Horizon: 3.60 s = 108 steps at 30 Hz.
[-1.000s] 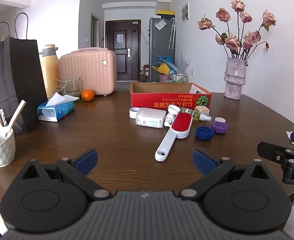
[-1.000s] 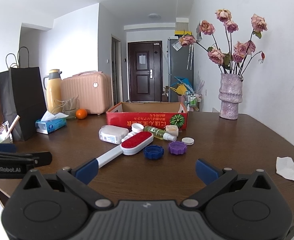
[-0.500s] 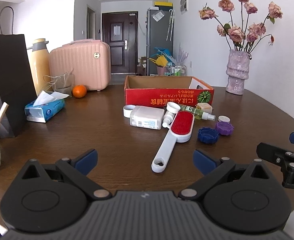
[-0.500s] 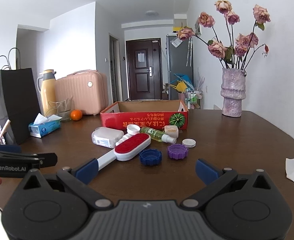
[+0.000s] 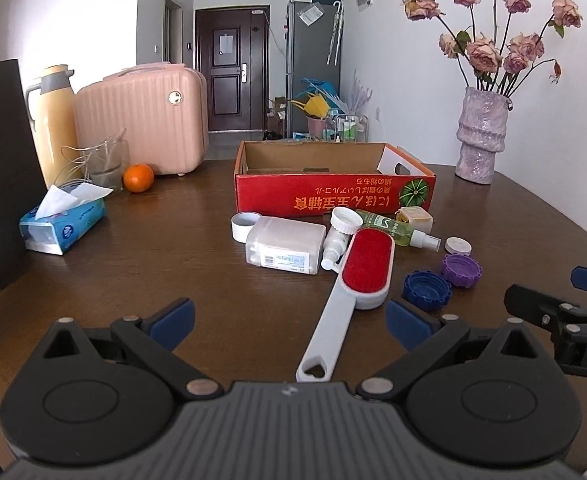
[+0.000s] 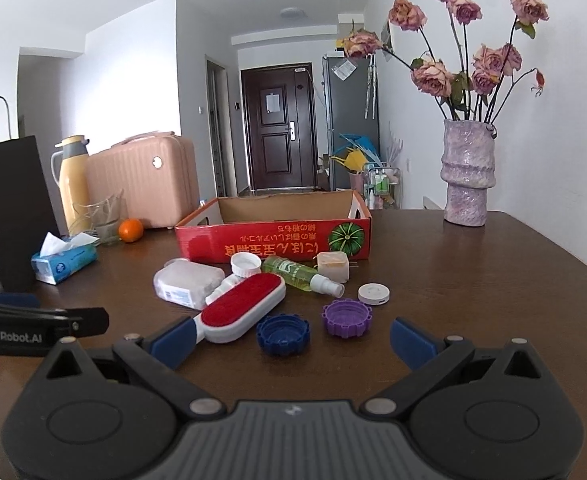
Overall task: Organize rigid objects
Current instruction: 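Grasp the blue cap with the right tool while the left tool approaches the red lint brush, then grasp the red lint brush with the left tool while the right tool holds the blue cap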
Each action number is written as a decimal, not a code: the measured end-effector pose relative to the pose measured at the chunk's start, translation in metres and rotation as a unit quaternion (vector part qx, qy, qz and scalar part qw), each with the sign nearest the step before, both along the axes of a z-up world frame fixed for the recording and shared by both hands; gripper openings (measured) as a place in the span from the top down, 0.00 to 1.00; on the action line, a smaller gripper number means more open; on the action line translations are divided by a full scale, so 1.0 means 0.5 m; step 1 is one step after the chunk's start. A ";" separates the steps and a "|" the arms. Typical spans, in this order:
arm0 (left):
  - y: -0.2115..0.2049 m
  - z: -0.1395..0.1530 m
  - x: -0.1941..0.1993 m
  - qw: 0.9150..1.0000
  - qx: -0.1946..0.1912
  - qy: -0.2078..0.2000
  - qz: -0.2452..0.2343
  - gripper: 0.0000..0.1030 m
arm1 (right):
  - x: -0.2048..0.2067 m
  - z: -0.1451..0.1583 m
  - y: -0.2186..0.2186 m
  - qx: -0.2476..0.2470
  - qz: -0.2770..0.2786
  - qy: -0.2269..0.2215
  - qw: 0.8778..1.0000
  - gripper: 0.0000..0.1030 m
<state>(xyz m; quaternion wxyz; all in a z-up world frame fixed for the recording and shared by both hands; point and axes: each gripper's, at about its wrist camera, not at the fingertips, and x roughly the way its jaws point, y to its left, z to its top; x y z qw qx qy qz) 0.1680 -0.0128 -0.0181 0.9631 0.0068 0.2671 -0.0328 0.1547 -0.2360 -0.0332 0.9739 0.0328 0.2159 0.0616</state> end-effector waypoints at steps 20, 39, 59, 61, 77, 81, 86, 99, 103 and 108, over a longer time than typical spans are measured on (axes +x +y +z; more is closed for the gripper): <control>0.014 -0.028 0.182 0.999 -0.002 0.042 0.001 0.00 | 0.205 -0.071 0.043 -0.048 0.037 0.084 0.995 0.09; 0.027 -0.090 0.236 0.995 -0.029 0.094 -0.009 0.00 | 0.285 -0.130 0.054 -0.042 0.063 0.141 0.987 0.46; -0.052 -0.081 0.241 0.994 0.018 0.105 -0.020 0.00 | 0.249 -0.092 -0.003 0.001 0.034 0.079 0.996 0.49; -0.066 -0.083 0.248 0.993 0.023 0.109 -0.025 0.00 | 0.242 -0.085 -0.021 0.007 0.029 0.068 0.997 0.49; -0.180 -0.127 0.304 0.989 0.055 0.129 -0.039 0.00 | 0.221 -0.087 -0.098 0.025 0.001 0.052 0.998 0.49; -0.184 -0.135 0.312 0.989 0.053 0.135 -0.038 0.03 | 0.220 -0.090 -0.091 0.021 0.007 0.055 0.998 0.49; -0.173 -0.140 0.321 0.988 0.031 0.145 -0.041 0.14 | 0.223 -0.094 -0.090 0.019 0.005 0.060 0.998 0.49; -0.155 -0.123 0.309 0.989 -0.004 0.134 -0.067 0.43 | 0.231 -0.110 -0.080 0.008 -0.009 0.058 0.998 0.49; -0.154 -0.113 0.291 0.990 -0.006 0.124 -0.072 0.44 | 0.232 -0.110 -0.082 0.009 -0.016 0.054 0.998 0.49; -0.146 -0.092 0.263 0.991 -0.017 0.110 -0.073 0.44 | 0.228 -0.107 -0.084 0.012 -0.022 0.043 0.999 0.49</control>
